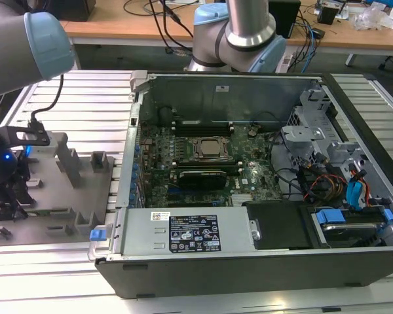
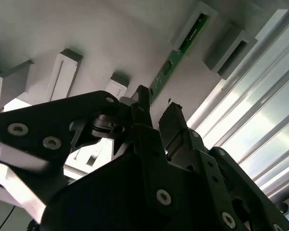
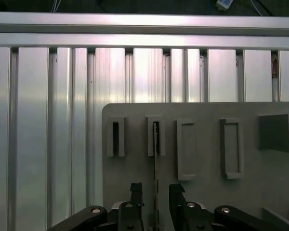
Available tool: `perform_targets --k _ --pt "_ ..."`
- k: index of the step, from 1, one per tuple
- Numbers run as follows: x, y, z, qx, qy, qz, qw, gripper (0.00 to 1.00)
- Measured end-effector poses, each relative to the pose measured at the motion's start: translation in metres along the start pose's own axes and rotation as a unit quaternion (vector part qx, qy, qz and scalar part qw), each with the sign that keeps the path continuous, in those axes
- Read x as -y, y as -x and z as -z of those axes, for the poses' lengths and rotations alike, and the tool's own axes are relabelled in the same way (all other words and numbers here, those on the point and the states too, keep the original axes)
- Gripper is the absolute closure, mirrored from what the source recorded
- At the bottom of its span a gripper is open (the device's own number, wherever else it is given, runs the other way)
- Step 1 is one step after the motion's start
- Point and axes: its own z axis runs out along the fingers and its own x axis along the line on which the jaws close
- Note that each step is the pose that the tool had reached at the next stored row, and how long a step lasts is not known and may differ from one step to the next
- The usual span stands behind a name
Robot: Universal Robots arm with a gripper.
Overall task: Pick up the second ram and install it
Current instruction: 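Pick up the second ram and move it above second insertion slot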
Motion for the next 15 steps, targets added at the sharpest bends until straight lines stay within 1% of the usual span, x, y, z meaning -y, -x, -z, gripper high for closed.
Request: perform_targets --k 2,5,7,12,13,15 --pt "0.0002 0.0015 -0.0025 -0.0003 -0.0001 0.000 1.0000 0.64" --pt "0.0008 0.0014 -0.0128 -0.0013 0.0000 0.001 1.0000 0.64" --pt "0.0010 0.0014 -0.0156 -0.0013 0.0000 0.002 1.0000 0.64" --pt "0.0010 0.0014 -0.0159 -0.0009 -0.0001 0.002 1.0000 0.65" --pt "0.0010 0.0014 -0.0158 -0.0007 0.0000 0.002 1.0000 0.78" --pt "0.0010 0.0014 -0.0158 -0.0005 0.0000 0.002 1.0000 0.78"
